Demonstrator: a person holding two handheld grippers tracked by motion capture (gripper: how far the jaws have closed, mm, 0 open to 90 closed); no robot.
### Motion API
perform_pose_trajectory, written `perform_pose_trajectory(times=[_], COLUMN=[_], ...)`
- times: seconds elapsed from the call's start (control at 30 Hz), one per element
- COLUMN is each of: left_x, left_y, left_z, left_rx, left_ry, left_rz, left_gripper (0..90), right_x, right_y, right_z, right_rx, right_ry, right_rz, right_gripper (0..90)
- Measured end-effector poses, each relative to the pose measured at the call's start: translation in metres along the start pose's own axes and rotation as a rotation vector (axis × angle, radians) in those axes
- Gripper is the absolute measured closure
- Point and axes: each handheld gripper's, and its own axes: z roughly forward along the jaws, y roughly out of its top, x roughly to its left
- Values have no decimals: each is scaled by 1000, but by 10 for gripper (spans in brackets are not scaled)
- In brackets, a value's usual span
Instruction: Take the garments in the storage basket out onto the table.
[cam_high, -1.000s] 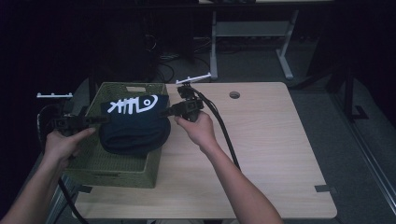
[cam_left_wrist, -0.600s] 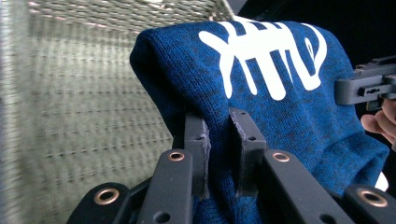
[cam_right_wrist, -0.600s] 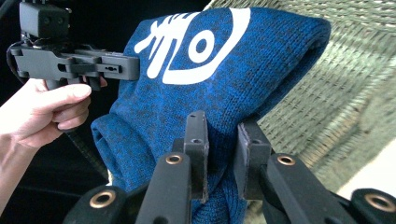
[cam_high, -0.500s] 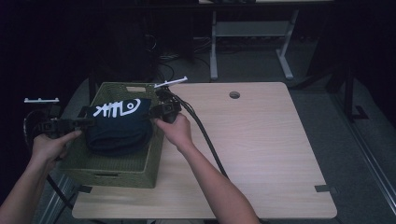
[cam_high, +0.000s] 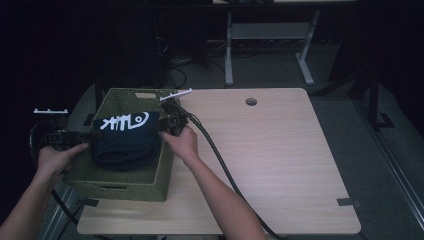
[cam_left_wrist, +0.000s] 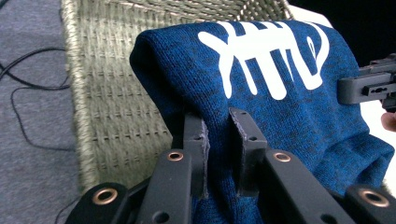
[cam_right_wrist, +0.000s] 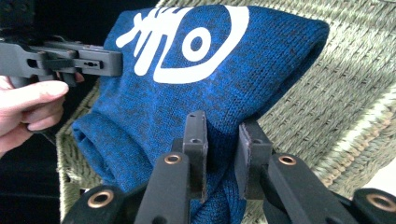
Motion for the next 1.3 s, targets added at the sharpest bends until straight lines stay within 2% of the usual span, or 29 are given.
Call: perform_pose_trajectory(times=[0.3, 0.57, 0.73, 0.77, 0.87, 0.93, 1.0, 1.13, 1.3], left_x=[1, -1, 1, 0, -1, -1, -1, -3, -13], left_y=[2, 6, 7, 8, 9, 10, 10, 11, 9], left_z=[13, 23, 26, 27, 25, 24, 21, 16, 3], left_rx=[45, 86, 101, 98, 85, 79, 63, 27, -30], left_ry=[48, 102, 118, 144, 157, 162, 154, 145, 127], left_rz=[19, 56, 65, 73, 79, 79, 74, 65, 54], left_gripper=[775, 782, 766, 722, 710, 704, 704, 697, 667], right_x=[0, -1, -1, 0, 5, 6, 4, 5, 3], right_y=[-3, -5, -6, -6, -6, -5, -4, -1, 2], right_z=[9, 13, 16, 17, 16, 15, 10, 2, -14], right_rx=[18, 40, 49, 44, 35, 28, 12, -13, -46], right_ry=[-63, -88, -109, -114, -152, -153, -149, -140, -85], right_rz=[-23, -36, -45, -55, -84, -77, -63, -72, -61], right_gripper=[749, 737, 707, 676, 635, 625, 611, 594, 537])
